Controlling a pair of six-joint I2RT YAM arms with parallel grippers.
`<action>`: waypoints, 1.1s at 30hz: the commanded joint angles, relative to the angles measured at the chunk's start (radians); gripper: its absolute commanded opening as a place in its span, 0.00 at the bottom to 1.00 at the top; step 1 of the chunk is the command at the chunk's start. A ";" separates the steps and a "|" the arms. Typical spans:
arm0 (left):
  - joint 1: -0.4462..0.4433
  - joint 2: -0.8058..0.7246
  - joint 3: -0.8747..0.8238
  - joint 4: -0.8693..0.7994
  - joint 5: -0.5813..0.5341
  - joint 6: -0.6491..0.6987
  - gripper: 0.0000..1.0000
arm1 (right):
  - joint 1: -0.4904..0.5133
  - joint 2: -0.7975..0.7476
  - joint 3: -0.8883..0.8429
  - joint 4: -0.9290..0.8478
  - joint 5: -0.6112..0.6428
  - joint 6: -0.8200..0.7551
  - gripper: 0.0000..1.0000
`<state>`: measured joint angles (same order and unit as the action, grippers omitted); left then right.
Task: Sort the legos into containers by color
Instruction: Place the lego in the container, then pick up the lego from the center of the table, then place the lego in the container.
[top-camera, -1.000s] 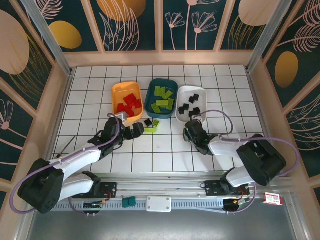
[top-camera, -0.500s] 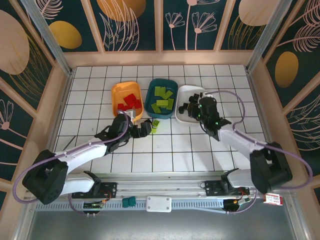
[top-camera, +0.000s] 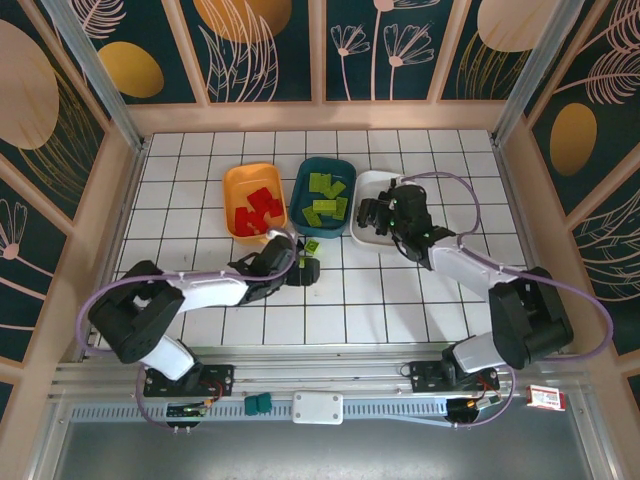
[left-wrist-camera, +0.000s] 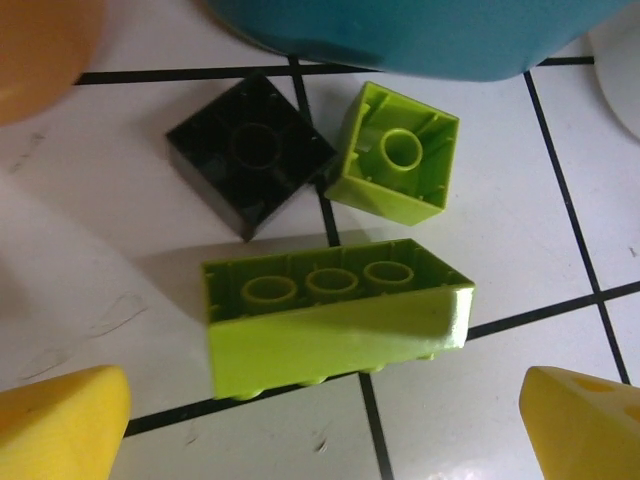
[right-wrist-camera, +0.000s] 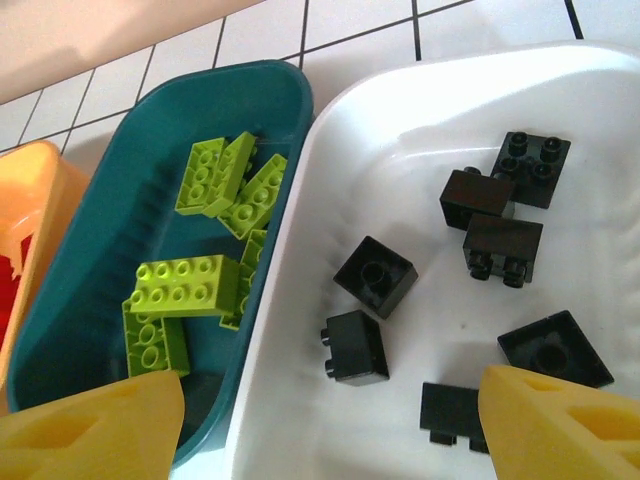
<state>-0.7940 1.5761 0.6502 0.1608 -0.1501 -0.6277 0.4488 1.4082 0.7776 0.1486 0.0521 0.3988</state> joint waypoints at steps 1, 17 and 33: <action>-0.034 0.059 0.047 0.050 -0.107 0.011 0.99 | 0.021 -0.064 -0.038 -0.007 -0.006 0.012 0.78; -0.038 -0.058 -0.067 0.115 -0.050 -0.071 0.51 | 0.123 -0.187 -0.182 -0.012 0.066 0.053 0.78; 0.174 0.235 0.607 -0.101 0.082 0.058 0.51 | 0.368 -0.177 -0.330 0.168 0.077 0.195 0.70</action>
<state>-0.6243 1.7061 1.1759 0.1410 -0.1093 -0.6106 0.7898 1.2083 0.4629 0.2398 0.0895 0.5434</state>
